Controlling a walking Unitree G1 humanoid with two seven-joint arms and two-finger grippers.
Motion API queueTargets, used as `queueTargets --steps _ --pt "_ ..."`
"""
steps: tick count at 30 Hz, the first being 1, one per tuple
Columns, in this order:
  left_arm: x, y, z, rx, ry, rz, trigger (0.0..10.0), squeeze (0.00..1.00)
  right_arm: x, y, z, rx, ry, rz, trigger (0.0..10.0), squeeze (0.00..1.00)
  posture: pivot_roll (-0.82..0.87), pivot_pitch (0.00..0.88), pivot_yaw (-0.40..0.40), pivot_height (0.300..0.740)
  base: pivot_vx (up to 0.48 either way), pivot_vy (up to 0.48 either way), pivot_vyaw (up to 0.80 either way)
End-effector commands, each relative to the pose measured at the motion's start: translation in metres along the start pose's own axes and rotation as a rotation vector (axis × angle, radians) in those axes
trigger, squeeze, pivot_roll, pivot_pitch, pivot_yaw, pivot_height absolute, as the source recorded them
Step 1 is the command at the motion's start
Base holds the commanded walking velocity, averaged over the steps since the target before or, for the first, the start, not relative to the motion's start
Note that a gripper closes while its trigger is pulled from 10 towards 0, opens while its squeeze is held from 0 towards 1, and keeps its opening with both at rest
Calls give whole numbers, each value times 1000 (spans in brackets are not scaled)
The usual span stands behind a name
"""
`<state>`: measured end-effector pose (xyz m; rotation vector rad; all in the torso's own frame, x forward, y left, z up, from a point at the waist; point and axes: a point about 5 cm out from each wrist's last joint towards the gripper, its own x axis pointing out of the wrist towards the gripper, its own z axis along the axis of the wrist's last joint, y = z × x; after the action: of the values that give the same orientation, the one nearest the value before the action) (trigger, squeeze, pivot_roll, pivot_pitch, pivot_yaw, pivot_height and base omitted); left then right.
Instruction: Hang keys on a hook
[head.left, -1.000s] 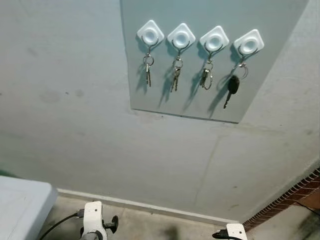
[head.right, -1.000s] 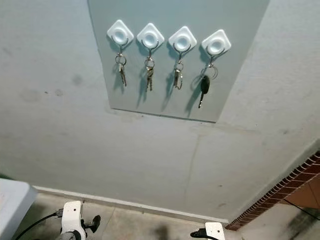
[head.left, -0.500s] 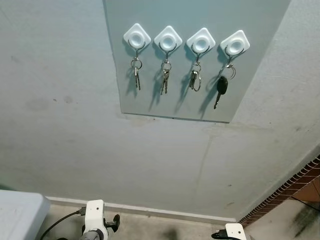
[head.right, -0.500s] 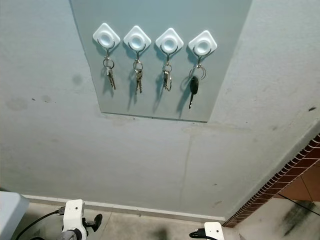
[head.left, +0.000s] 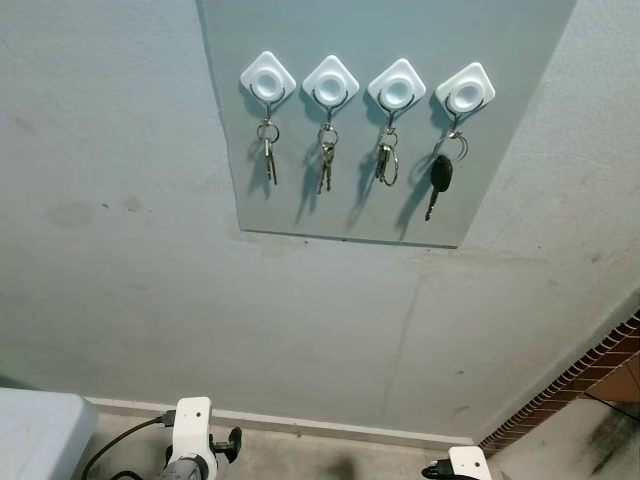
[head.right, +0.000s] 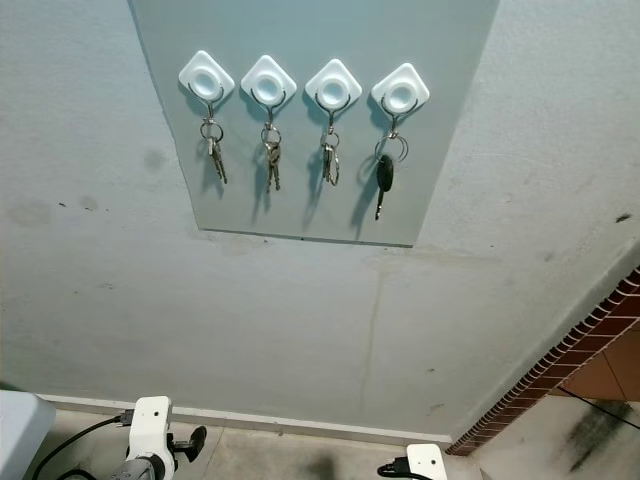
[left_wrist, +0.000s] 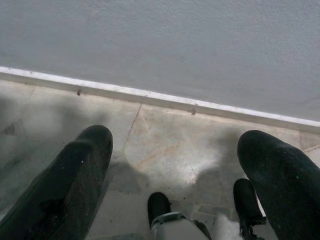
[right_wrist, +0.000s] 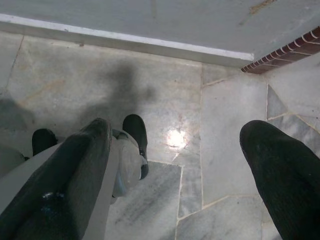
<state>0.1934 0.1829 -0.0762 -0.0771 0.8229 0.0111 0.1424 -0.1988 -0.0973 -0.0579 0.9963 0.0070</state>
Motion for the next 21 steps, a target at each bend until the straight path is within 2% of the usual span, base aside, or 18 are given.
queueTargets --steps 1,11,15,21 --pt "-1 3 -1 11 9 -2 10000 0 1 2 3 5 -12 5 10000 0 -47 0 49 732 0 0 0" --pt "-1 3 -3 5 9 -1 10000 0 1 3 3 9 -17 12 10000 0 -44 0 44 732 0 0 0" --pt "-1 3 -3 -26 7 4 10000 0 0 2 2 10 -16 12 10000 0 -44 0 43 732 0 0 0" --pt "-1 2 -2 3 7 1 10000 0 0 1 1 16 -18 10 10000 0 -45 0 42 732 0 0 0"
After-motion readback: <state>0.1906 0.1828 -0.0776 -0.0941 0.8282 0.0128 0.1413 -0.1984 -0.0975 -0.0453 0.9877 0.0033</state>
